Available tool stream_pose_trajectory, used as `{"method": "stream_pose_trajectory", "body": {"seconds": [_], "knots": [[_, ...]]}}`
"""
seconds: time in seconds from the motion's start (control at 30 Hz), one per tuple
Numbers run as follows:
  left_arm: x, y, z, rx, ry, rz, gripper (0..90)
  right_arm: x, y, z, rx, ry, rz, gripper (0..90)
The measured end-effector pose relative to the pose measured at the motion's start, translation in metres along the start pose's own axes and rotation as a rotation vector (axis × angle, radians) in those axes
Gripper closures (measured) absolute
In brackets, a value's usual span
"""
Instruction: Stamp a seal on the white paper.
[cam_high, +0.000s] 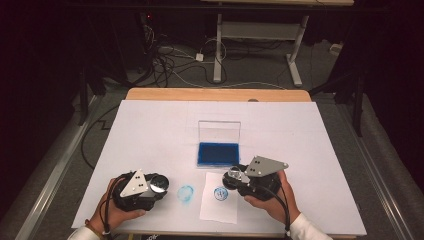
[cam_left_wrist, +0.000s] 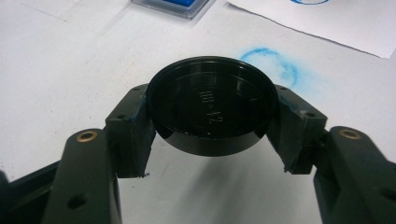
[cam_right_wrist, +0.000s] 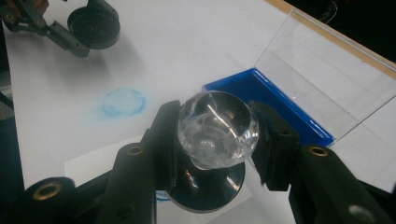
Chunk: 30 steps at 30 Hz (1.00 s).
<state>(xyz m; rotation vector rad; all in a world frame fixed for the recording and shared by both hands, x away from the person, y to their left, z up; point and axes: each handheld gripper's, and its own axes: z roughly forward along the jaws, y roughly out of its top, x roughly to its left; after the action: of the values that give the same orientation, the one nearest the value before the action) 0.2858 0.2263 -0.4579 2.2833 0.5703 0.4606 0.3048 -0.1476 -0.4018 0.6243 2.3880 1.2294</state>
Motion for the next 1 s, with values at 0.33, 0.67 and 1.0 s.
{"method": "stream_pose_trajectory", "body": {"seconds": [0.33, 0.67, 1.0], "knots": [[0.002, -0.002, 0.001, 0.001, -0.006, -0.011, 36.4, -0.009, 0.002, -0.004, -0.017, -0.011, 0.021, 56.9], [0.002, -0.003, 0.001, 0.002, -0.01, -0.012, 36.4, -0.01, 0.003, -0.007, -0.028, -0.017, 0.02, 57.0], [0.001, -0.003, 0.002, 0.003, -0.017, -0.01, 36.4, -0.012, 0.004, -0.01, -0.035, -0.023, 0.02, 57.0]]}}
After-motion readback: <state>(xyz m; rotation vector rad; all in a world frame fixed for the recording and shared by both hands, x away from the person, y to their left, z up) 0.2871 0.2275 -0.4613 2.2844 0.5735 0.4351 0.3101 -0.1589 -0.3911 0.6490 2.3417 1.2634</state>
